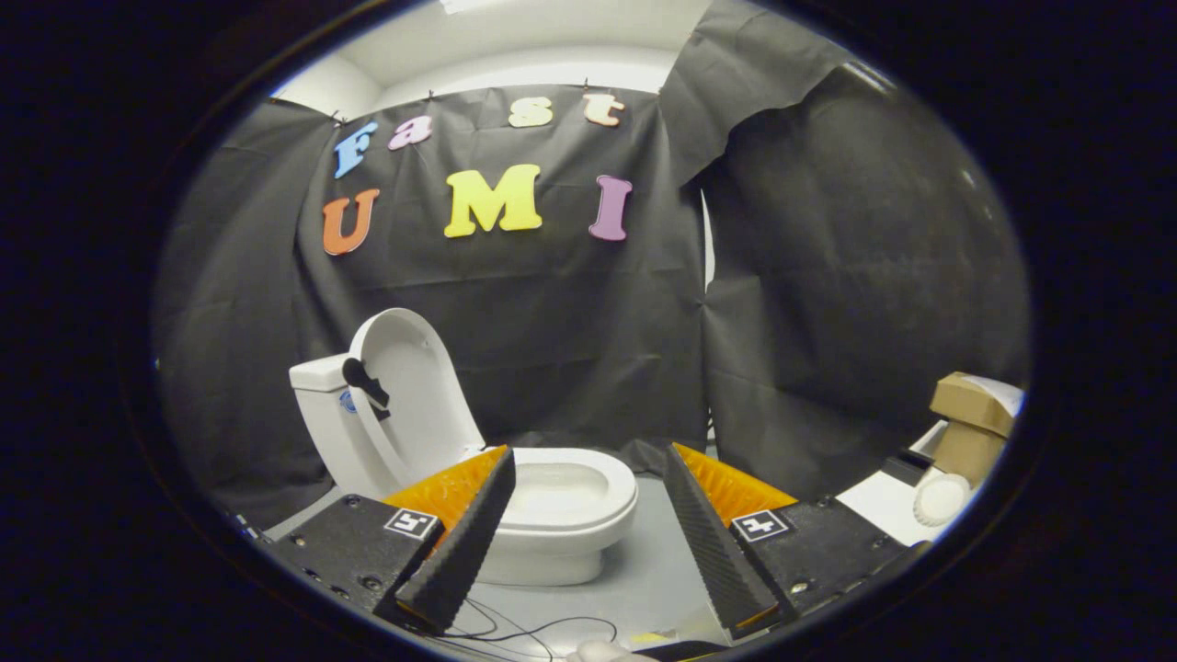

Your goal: Open the toilet lid.

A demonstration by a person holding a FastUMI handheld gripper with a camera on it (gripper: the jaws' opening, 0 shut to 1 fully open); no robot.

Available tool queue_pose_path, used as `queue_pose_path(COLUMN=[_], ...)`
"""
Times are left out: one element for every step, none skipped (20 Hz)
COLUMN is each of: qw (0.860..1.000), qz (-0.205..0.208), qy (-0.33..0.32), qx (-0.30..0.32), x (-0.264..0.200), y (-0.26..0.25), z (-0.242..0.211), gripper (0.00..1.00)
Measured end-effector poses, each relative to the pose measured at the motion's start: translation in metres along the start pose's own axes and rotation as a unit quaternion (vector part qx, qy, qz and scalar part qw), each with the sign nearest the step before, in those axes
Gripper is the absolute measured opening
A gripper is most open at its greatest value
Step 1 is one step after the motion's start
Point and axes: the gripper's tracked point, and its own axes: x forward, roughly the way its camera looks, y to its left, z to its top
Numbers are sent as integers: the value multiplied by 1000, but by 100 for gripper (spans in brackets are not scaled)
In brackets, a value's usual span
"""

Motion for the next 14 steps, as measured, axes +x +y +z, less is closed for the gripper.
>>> queue_pose_path(qw=[1000,1000,1000,1000,1000,1000,1000,1000,1000,1000,1000,1000,1000,1000], qz=[1,-1,-1,0,1,4,6,6,5,5,5,6,6,7], qy=[-2,-3,-3,-2,-1,-1,-1,-4,-6,-7,-8,-7,-6,-5], qx=[-1,-1,-3,-5,-7,-9,-13,-17,-20,-23,-24,-24,-23,-22], x=[0,0,1,0,0,0,-1,-1,-1,-2,-2,-2,-1,-1], y=[0,0,1,2,4,6,7,8,8,9,9,10,10,9], z=[1,2,2,2,0,1,2,4,5,6,6,6,5,3], gripper=[100,100,100,100,100,100,100,100,100,100,100,100,100,100])
